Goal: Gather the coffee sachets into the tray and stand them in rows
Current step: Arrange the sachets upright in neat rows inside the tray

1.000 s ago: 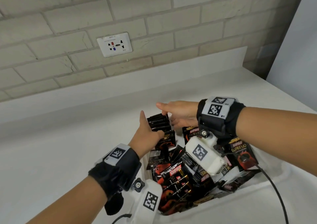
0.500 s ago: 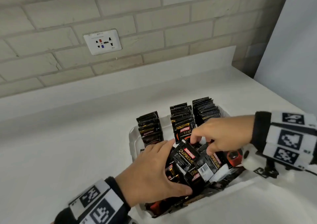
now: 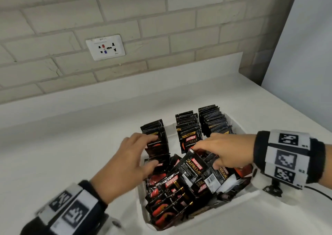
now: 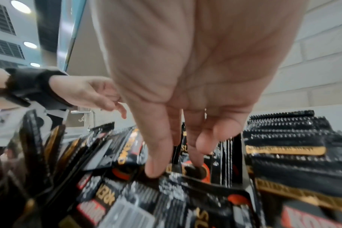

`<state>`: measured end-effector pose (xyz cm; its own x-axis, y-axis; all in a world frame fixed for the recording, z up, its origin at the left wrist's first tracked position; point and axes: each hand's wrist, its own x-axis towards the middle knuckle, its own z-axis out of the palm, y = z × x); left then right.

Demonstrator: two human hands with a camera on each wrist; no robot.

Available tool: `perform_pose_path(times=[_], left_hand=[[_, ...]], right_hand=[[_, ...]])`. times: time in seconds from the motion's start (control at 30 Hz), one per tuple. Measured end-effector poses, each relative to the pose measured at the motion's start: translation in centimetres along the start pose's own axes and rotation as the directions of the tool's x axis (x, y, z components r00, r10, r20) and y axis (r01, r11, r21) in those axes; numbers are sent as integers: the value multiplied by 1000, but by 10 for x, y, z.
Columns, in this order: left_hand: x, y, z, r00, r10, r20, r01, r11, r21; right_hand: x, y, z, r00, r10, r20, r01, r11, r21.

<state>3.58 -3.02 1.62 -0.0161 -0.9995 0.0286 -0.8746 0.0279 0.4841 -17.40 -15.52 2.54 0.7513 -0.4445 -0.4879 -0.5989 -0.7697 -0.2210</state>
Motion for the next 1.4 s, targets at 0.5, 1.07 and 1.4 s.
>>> perform_pose_path(times=[0.5, 1.07, 1.4], left_hand=[[65, -12, -7, 1000, 4, -9, 0, 905, 424], [45, -19, -9, 939, 113, 325, -210, 937, 280], [41, -11, 1, 896, 10, 443, -238, 854, 463]], right_hand=[[0, 1, 4, 998, 0, 59, 6, 995, -103], [1, 1, 5, 997, 4, 75, 3, 995, -98], [1, -4, 2, 997, -24, 74, 37, 984, -172]])
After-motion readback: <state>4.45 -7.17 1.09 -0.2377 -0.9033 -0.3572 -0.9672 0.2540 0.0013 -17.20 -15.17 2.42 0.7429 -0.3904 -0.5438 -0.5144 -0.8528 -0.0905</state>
